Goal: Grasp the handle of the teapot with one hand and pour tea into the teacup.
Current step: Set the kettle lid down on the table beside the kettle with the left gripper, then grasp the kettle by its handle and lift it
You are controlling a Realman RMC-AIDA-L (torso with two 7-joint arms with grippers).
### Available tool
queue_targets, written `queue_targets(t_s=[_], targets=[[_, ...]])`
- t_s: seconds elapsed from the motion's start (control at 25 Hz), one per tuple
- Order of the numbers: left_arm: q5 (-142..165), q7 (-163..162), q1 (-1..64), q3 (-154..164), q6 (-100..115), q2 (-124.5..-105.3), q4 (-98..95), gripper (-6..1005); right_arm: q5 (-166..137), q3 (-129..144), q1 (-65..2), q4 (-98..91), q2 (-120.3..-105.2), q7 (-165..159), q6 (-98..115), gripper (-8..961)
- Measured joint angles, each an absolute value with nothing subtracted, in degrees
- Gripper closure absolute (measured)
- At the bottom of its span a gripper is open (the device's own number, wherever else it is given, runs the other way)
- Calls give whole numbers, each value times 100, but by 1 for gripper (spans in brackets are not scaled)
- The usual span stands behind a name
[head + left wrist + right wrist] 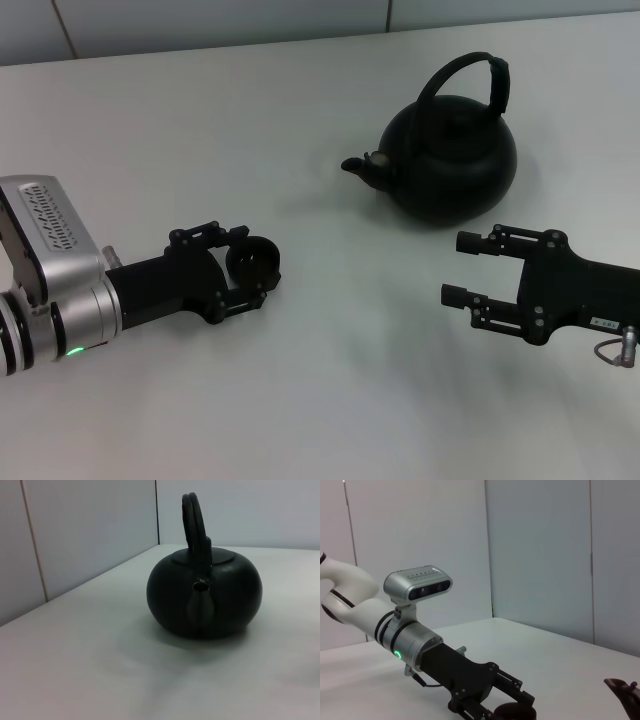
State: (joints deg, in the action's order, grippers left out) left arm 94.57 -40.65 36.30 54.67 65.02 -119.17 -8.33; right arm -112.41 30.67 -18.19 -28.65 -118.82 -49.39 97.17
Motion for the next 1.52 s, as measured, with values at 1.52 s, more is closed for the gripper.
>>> queue_targets(t_s=[1.52], targets=[[9548,-5212,955,4231,10284,-11230,-3487,199,-11241,3043,-1960,-2822,-11900,-4940,9664,324]])
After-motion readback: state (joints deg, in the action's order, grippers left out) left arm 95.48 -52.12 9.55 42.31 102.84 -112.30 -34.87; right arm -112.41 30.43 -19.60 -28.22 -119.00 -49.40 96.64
